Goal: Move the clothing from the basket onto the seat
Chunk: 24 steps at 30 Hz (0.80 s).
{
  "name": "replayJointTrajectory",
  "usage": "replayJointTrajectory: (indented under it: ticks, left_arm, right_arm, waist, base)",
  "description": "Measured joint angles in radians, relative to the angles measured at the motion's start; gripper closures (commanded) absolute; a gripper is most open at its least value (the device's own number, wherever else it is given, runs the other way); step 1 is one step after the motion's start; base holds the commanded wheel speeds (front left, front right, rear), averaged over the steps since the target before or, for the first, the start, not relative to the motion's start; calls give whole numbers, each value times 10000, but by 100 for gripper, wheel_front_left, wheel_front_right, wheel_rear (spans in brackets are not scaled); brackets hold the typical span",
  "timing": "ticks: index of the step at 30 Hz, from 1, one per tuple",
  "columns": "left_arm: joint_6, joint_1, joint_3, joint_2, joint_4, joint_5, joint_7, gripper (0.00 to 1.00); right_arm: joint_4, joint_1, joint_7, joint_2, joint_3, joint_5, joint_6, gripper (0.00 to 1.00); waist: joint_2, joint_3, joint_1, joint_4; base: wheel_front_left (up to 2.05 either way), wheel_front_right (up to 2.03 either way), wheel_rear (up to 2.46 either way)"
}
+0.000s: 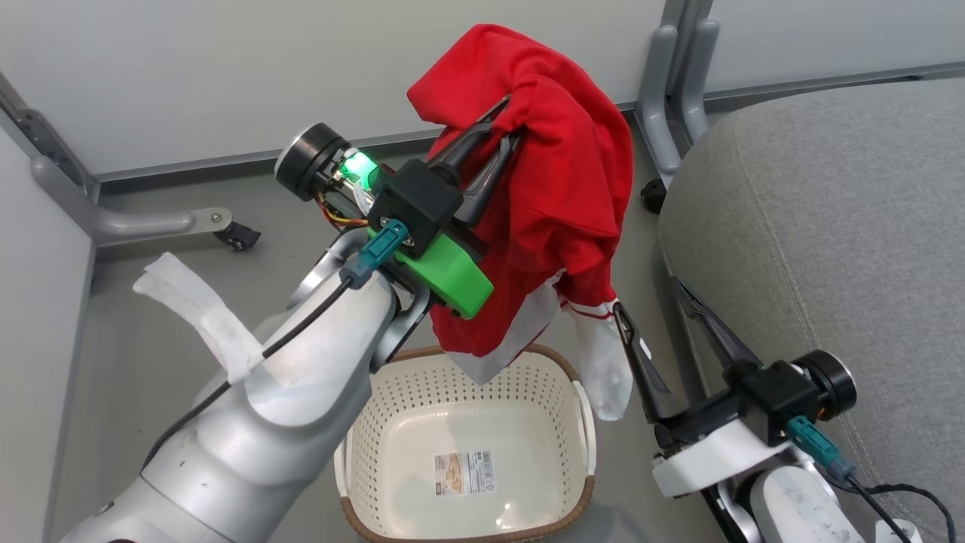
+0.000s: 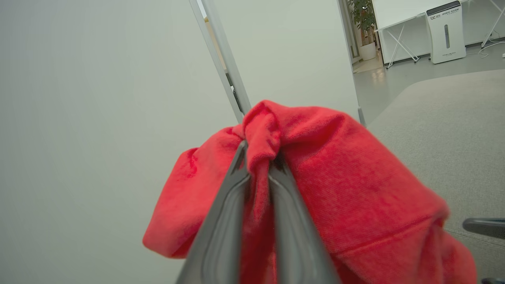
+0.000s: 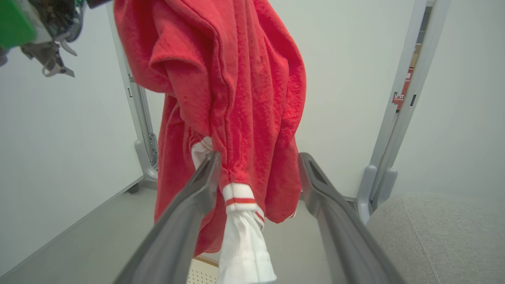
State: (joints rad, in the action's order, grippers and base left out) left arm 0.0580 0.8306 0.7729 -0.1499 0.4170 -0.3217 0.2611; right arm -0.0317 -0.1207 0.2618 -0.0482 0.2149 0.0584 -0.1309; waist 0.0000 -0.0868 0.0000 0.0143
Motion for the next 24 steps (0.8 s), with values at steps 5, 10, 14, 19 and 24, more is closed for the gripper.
replayJointTrajectory:
  ticks: [5, 10, 14, 19, 24]
  left_arm:
    - [46, 7, 63, 136, 48, 2, 0, 100]
    - [96, 52, 159, 322, 59, 31, 0, 100]
    - [121, 59, 259, 470, 38, 31, 0, 100]
    - [123, 89, 366, 627, 2, 29, 0, 100]
    - [115, 204, 384, 740, -150, -4, 0, 100]
  right_arm:
    - [-453, -534, 0, 0, 401, -186, 0, 0]
    - [-1133, -936, 0, 0, 803, -265, 0, 0]
    - [-1651, -1158, 0, 0, 965, -316, -2, 0]
    - [-2023, -1384, 0, 0, 903, -178, -2, 0]
    - [-2347, -1466, 0, 0, 1016, 10, -2, 0]
  waist:
    - [0, 9, 0, 105]
    - [0, 32, 0, 226]
    - [0, 75, 0, 302]
    - [0, 82, 0, 394]
    - [0, 40, 0, 476]
  base:
    - [0, 0, 0]
    - [0, 0, 0]
    - [0, 0, 0]
    - [0, 0, 0]
    - [0, 0, 0]
